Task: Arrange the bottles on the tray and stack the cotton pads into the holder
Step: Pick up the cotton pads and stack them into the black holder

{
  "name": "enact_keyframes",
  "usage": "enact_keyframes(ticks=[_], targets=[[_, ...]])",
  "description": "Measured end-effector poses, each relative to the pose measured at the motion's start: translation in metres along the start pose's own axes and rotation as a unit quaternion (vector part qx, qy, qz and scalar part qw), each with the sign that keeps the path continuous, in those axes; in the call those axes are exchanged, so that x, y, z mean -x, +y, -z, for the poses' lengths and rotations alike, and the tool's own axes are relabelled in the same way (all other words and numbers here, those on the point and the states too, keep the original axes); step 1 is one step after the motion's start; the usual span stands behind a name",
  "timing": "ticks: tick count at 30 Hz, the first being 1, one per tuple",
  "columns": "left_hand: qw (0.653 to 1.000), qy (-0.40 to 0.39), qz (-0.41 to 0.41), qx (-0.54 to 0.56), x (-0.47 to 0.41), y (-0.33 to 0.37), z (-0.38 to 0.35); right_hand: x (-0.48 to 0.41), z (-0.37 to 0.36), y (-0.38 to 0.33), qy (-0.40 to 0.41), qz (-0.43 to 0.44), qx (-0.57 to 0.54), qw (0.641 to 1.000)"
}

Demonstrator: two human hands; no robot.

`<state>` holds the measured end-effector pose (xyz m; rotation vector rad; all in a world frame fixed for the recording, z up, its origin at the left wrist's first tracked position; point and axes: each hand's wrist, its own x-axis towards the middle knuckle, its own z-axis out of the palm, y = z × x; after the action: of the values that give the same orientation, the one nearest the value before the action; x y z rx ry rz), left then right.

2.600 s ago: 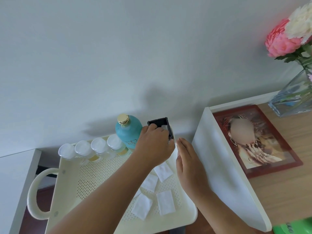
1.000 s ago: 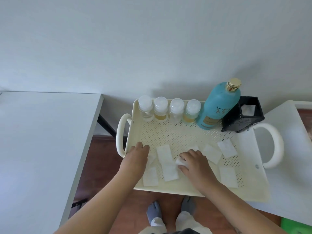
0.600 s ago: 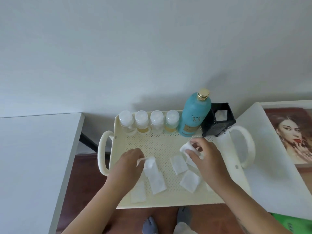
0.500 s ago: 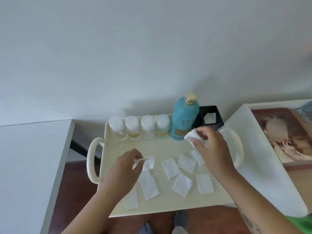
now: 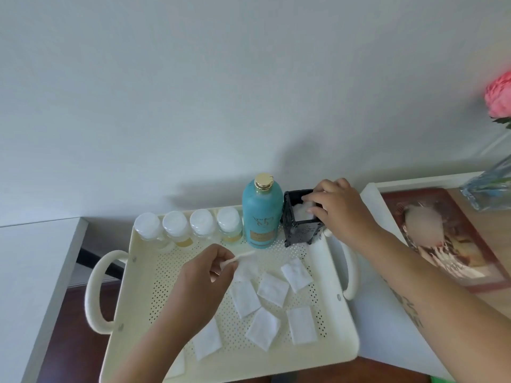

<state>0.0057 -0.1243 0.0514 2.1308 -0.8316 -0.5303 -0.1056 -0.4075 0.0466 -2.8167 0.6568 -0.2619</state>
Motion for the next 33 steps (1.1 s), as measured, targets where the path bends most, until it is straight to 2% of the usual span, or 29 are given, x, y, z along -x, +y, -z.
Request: enact_keyframes(ticks=[2,7,10,14,16,18,20,22,25,33], targets=[[1.000,0.003,0.005,0.010,-0.002,0.004,-0.006,0.006,0.000,0.005,0.014,0.027,0.006,1.000],[0.999,0.000,0.008,0.032,-0.006,0.018,-0.020,0.011,-0.007,0.006,-0.120,0.022,0.059,0.991],[0.999,0.004,0.011,0.043,-0.011,0.028,-0.026,0.009,-0.008,0.005,-0.137,0.040,0.076,0.987],[0.997,0.019,0.015,0.073,-0.018,0.038,-0.031,0.012,-0.007,0.006,-0.037,0.058,0.074,0.995],[0.994,0.031,0.024,0.103,-0.022,0.045,-0.035,0.012,-0.007,0.006,-0.043,0.061,0.076,0.994],[0.989,0.054,0.033,0.130,-0.027,0.053,-0.042,0.016,-0.010,0.008,-0.042,0.044,0.026,0.998],[0.987,0.081,0.034,0.136,-0.034,0.064,-0.052,0.026,-0.012,0.012,0.013,-0.008,-0.092,0.996],[0.985,0.105,0.034,0.133,-0.044,0.076,-0.064,0.044,-0.017,0.015,0.092,-0.084,-0.191,0.974],[0.981,0.135,0.032,0.136,-0.056,0.093,-0.086,0.076,-0.027,0.010,0.124,-0.162,-0.240,0.949],[0.993,0.088,-0.030,-0.069,-0.093,0.120,-0.112,0.104,-0.047,-0.015,0.114,-0.210,-0.275,0.931]])
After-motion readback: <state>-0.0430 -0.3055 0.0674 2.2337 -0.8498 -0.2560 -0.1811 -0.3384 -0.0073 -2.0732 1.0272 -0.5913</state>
